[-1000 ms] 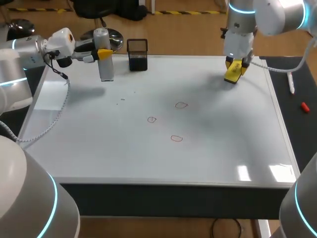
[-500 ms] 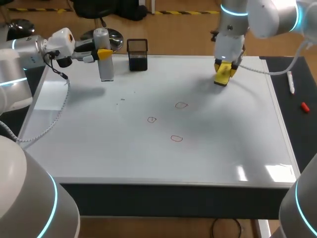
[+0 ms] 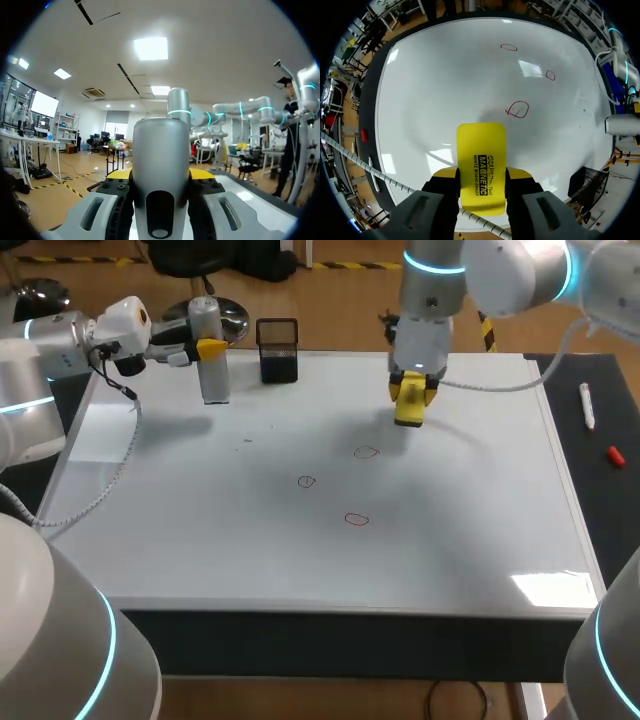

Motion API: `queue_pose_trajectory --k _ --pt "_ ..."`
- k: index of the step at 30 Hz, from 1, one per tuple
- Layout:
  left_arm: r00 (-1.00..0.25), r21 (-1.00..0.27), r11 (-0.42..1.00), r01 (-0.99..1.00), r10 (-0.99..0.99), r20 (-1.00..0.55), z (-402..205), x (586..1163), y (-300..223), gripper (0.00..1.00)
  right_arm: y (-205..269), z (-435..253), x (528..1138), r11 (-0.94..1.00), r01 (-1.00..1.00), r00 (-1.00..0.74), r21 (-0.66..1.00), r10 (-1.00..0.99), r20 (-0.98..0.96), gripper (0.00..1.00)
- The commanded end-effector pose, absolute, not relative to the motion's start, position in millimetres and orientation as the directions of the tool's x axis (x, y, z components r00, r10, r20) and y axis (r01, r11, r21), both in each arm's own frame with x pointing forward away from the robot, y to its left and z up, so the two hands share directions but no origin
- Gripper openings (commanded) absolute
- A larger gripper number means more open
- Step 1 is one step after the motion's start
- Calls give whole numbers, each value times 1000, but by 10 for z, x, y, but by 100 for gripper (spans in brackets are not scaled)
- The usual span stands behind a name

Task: Pick up the inspection probe, press it on each red-marked spot on the whiteboard one by one, put down the probe, pick up the eraser, and wipe off all the red marks.

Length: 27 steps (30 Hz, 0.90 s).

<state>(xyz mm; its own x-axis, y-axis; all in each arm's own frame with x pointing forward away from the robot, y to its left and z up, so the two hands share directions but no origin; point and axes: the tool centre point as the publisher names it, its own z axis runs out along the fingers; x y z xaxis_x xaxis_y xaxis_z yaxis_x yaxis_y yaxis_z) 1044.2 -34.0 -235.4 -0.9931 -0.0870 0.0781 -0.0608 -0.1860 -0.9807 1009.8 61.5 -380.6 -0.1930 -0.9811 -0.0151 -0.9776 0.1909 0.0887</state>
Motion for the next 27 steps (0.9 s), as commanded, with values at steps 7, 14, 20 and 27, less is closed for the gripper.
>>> queue_pose_trajectory --k 7,14,20,27 --pt "-993 -981 -185 -59 -91 77 -2341 10429 -347 0 1187 -3900 9930 103 -987 -106 126 -994 -16 0" --pt "-993 -981 -185 -59 -91 77 -2341 10429 -347 0 1536 -3994 9714 50 -986 -56 160 -998 -34 0" --pt "-993 -981 -185 -59 -91 77 -2341 10429 -347 0 1828 -4038 9478 12 -986 -14 167 -1000 -14 0" --pt "-993 -981 -185 -59 -91 77 -2341 10429 -347 0 2043 -4018 9290 -7 -988 6 155 -1000 -8 0"
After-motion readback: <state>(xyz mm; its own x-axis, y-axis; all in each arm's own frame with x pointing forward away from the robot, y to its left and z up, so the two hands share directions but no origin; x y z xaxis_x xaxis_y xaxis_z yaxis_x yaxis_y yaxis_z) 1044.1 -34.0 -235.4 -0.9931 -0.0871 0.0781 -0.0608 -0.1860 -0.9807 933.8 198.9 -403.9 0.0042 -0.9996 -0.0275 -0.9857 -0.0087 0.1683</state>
